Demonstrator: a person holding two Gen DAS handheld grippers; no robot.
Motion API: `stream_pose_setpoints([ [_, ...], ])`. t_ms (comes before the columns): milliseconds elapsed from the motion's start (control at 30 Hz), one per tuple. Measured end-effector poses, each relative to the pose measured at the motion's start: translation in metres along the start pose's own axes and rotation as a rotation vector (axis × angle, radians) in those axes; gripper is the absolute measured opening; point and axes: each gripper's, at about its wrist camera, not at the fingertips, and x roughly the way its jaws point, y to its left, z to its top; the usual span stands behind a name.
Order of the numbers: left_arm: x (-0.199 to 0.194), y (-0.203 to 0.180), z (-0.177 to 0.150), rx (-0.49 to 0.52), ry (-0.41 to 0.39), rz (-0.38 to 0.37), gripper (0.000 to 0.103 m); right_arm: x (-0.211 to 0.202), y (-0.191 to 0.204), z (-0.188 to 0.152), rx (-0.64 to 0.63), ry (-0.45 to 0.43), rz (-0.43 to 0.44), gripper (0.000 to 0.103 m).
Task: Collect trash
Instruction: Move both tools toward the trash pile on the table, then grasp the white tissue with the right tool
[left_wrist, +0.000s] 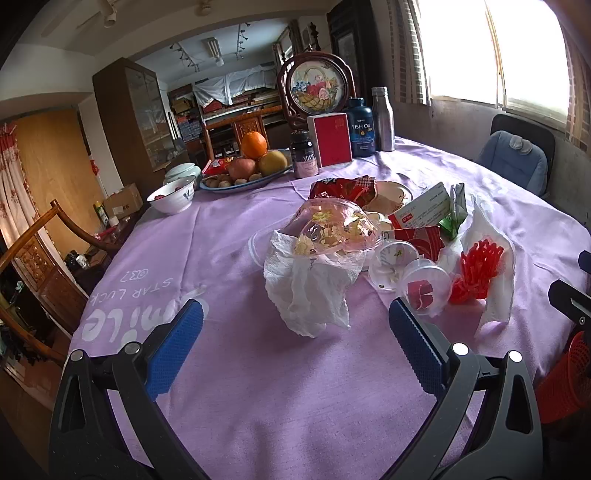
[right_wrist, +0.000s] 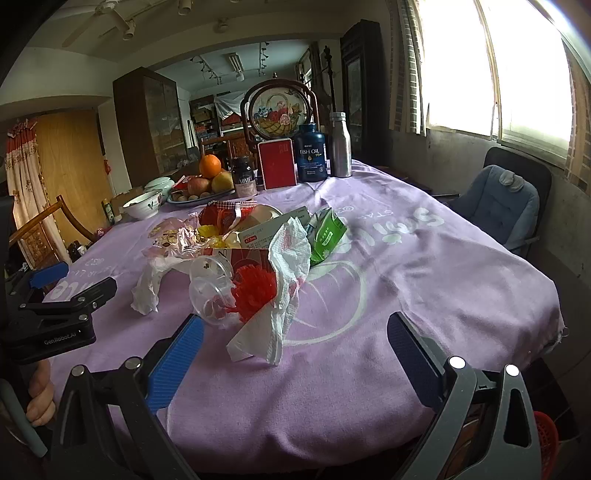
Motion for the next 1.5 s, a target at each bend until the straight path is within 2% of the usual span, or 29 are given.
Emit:
stream_pose_setpoints([
  [600,0.021,0.009,0.0,-0.032,0.047,-0.025,0.097,0.021,-0.002,-0.003,0.012,0.043,-0.005,0.097],
  [733,0.026,0.009,0.0,-0.03,0.056,-0.027,0.097,0.034,0.0,-0.005,0.018,0.064,0.023,0.097],
  [833,0.031,0.011,-0.001,-0.035,0.071,-0.037,0.097,0.05,0.005,-0.007,0.003,0.099,0.031,0.085],
  [933,0.036,0.014,0.0,-0.042,0.083,-0.052,0.097,0.072,0.005,-0.011,0.004,0.158,0.04,0.058],
  [1000,0.038,0.016,0.001,-0.047,0.082,-0.066,0.097,0.079,0.001,-0.011,0.031,0.177,0.084,0.011],
  [1033,0.038,0.017,0.003,-0.047,0.079,-0.075,0.097,0.078,-0.004,-0.01,0.054,0.176,0.112,0.002],
  [1167,0.044,0.016,0.011,-0.047,0.072,-0.109,0.097,0.053,-0.012,0.0,0.072,0.066,0.119,0.002],
  [1300,0.058,0.012,0.016,-0.062,0.099,-0.184,0.097,0.023,-0.014,0.01,0.075,-0.028,0.157,0.002],
  [1433,0.08,0.01,0.017,-0.083,0.156,-0.212,0.097,0.013,-0.015,0.015,0.071,-0.052,0.174,0.002],
  [1500,0.089,0.014,0.015,-0.106,0.187,-0.219,0.091,0.016,-0.016,0.014,0.076,-0.043,0.174,0.002],
])
